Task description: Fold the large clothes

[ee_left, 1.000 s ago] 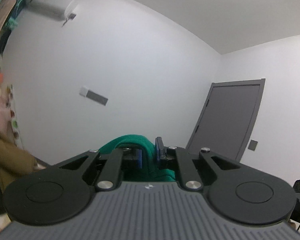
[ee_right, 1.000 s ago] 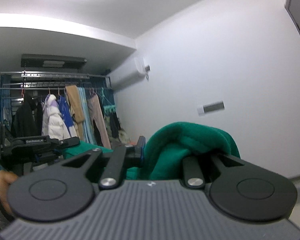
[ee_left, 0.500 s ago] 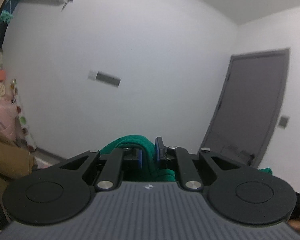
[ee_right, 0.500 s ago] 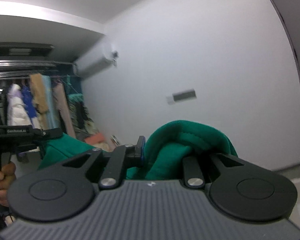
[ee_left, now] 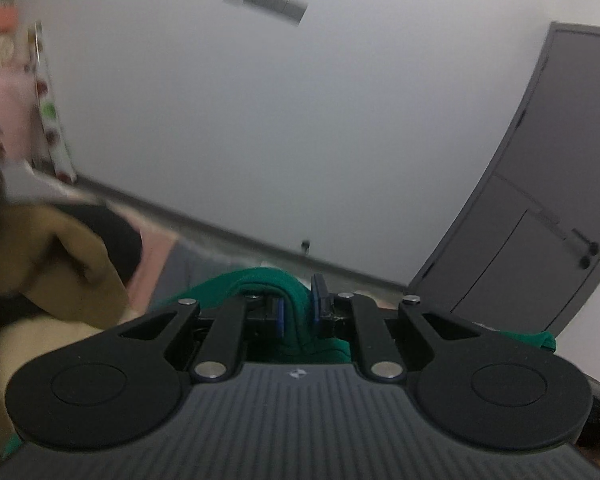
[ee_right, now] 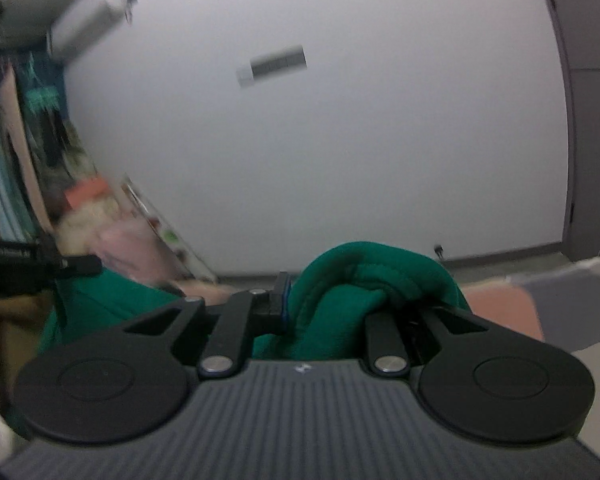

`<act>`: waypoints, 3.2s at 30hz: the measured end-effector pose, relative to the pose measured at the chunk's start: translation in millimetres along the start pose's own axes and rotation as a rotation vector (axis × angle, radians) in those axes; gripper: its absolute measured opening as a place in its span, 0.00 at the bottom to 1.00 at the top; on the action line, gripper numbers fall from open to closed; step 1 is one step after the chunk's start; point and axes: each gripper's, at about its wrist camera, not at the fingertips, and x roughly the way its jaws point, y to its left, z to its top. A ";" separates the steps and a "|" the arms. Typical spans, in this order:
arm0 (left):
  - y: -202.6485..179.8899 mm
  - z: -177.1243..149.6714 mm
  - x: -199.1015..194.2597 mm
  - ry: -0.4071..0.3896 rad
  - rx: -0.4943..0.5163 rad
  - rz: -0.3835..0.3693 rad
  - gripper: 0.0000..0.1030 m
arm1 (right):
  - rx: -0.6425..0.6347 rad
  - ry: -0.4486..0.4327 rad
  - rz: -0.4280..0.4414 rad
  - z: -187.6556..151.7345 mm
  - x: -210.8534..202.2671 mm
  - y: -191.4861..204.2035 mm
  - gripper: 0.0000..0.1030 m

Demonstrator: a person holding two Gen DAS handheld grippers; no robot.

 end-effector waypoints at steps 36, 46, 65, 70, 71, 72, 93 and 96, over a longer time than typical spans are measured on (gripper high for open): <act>21.2 -110.4 -120.2 0.115 0.078 0.118 0.64 | -0.020 0.173 0.026 -87.2 -54.6 3.1 0.55; 26.6 -166.7 -268.6 0.134 0.045 0.201 0.65 | -0.056 0.190 0.049 -114.9 -201.3 51.0 0.54; 94.6 -224.2 -287.3 0.266 -0.114 0.191 0.67 | -0.125 0.412 0.142 -217.1 -261.2 94.0 0.79; 92.4 -229.9 -269.9 0.319 -0.062 0.161 0.67 | -0.248 0.509 0.105 -251.9 -237.1 109.7 0.78; 90.9 -231.9 -266.7 0.331 -0.041 0.168 0.67 | -0.266 0.520 0.087 -257.4 -233.4 109.9 0.78; 89.0 -233.6 -263.8 0.342 -0.021 0.181 0.67 | -0.279 0.529 0.072 -261.9 -230.8 110.3 0.77; 141.0 -177.6 -298.4 0.199 -0.014 0.464 0.03 | -0.084 0.280 -0.243 -149.9 -272.6 -2.7 0.12; 155.1 -141.9 -298.5 0.174 -0.010 0.508 0.03 | -0.059 0.229 -0.319 -110.4 -273.8 -47.7 0.11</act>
